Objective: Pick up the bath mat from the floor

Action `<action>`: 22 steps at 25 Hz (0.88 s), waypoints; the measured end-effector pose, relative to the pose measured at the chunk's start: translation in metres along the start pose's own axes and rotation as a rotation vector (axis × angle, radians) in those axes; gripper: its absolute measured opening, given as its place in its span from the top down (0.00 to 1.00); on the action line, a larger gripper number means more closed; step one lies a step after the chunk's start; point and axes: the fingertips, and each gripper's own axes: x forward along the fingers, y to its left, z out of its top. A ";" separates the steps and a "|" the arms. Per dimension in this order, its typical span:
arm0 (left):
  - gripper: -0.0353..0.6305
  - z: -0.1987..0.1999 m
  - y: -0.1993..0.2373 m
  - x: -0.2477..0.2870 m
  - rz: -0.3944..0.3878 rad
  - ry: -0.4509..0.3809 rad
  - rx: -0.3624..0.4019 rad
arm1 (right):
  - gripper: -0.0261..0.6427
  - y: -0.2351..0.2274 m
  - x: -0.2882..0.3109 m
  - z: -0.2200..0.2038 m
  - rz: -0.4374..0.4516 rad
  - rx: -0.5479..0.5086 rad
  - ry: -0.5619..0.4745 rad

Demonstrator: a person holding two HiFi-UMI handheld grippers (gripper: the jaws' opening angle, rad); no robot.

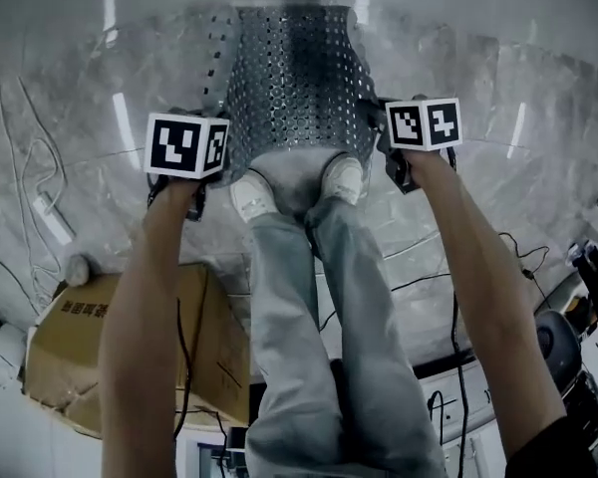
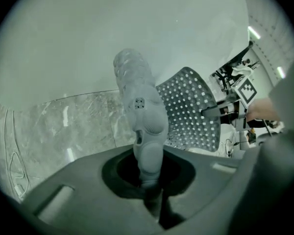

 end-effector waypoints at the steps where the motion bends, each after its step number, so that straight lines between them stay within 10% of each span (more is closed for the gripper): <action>1: 0.91 0.003 -0.008 -0.007 -0.008 -0.004 -0.001 | 0.92 0.007 -0.005 0.002 0.010 0.004 -0.006; 22: 0.91 0.048 -0.150 -0.195 -0.030 -0.184 -0.025 | 0.92 0.131 -0.182 0.031 0.103 -0.051 -0.131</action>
